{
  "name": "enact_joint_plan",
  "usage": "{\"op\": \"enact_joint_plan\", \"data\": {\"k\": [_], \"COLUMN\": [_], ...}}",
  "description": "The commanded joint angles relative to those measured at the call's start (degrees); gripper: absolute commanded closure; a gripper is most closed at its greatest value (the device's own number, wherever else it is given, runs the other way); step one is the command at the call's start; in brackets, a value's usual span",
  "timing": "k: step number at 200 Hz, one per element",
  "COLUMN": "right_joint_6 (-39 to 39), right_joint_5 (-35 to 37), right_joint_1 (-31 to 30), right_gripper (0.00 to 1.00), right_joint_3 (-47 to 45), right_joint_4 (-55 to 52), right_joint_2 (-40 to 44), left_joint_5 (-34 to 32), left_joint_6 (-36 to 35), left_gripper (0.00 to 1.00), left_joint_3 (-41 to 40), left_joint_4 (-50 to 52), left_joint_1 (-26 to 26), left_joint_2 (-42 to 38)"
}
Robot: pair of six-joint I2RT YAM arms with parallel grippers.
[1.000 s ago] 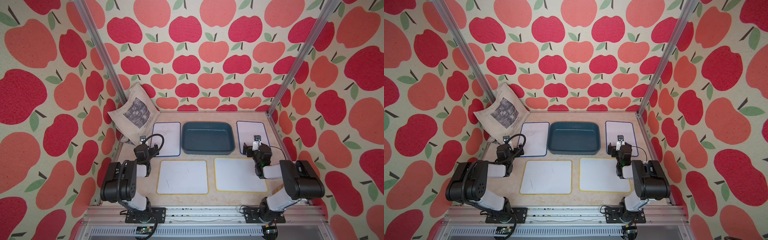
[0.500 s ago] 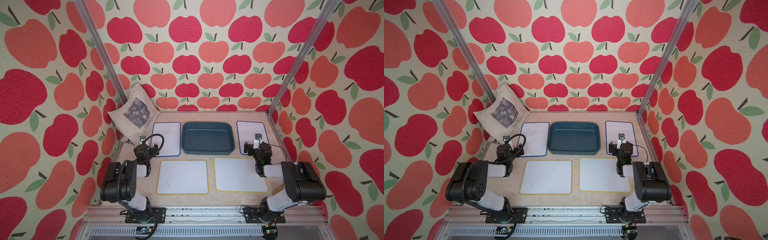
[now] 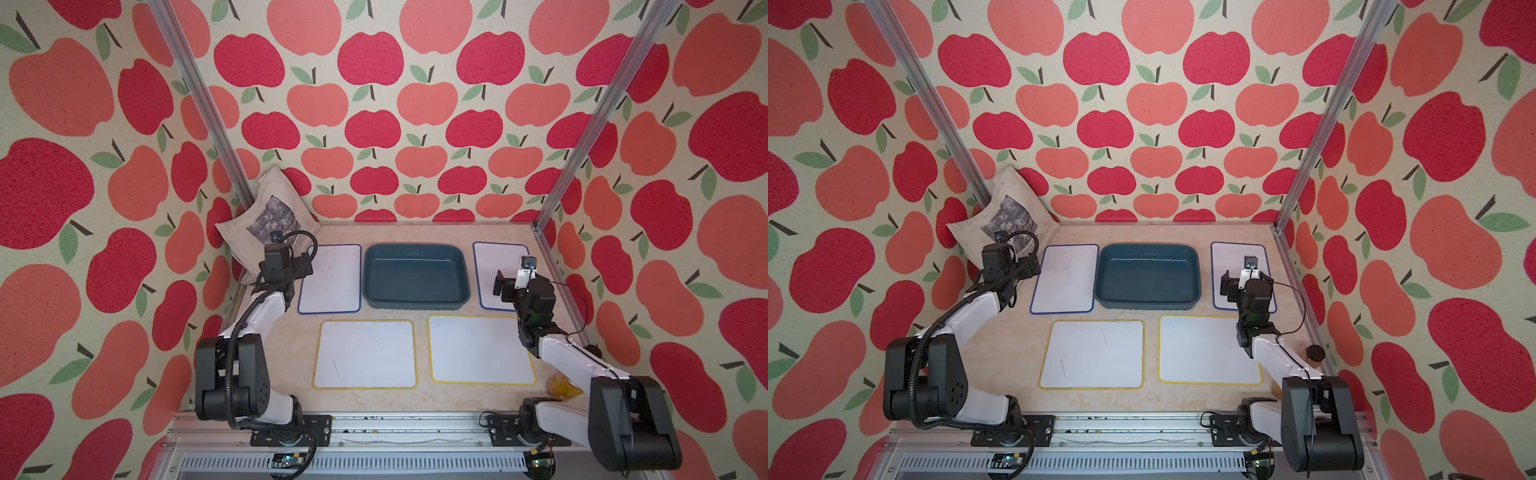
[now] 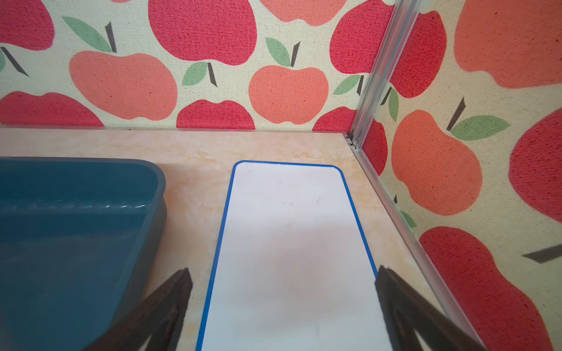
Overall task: Put the whiteboard into the storage box
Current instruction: Pick up the whiteboard at the center of the board.
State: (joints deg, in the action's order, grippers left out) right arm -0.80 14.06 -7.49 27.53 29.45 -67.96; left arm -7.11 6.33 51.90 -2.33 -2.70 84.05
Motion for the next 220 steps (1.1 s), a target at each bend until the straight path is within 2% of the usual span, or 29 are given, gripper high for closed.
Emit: {"op": "enact_joint_plan", "data": {"k": [1, 38, 96, 141, 174, 220], "right_joint_6": [-4.9, -10.62, -15.08, -23.54, -30.81, -39.74], "right_joint_5": [-0.43, -2.13, 6.67, 5.26, 4.16, 3.13], "right_joint_1": [-0.98, -7.15, -23.71, -33.83, -40.92, -50.27], "right_gripper": [0.01, 0.01, 0.01, 0.01, 0.01, 0.01], "right_joint_3": [5.51, 11.5, 24.55, 23.6, 21.84, 18.0], "right_joint_4": [-11.07, -22.76, -46.49, -50.63, -52.99, -49.39], "right_joint_2": [1.87, 1.38, -5.68, -4.89, -4.63, -7.35], "left_joint_5": [-6.78, -13.48, -9.23, -2.03, -0.93, 1.8], "left_joint_6": [5.69, 10.99, 23.43, 26.44, 30.65, 35.1], "left_gripper": [0.0, 0.01, 0.01, 0.04, 0.07, 0.1], "left_joint_3": [-1.19, 0.23, -4.21, -8.34, -12.23, -17.37], "left_joint_4": [11.69, 24.67, 36.09, 41.46, 43.11, 42.2], "left_joint_1": [2.11, 8.49, 13.36, 13.72, 15.38, 17.73], "left_joint_2": [-1.94, -7.01, -15.51, -19.05, -22.59, -26.86]}}
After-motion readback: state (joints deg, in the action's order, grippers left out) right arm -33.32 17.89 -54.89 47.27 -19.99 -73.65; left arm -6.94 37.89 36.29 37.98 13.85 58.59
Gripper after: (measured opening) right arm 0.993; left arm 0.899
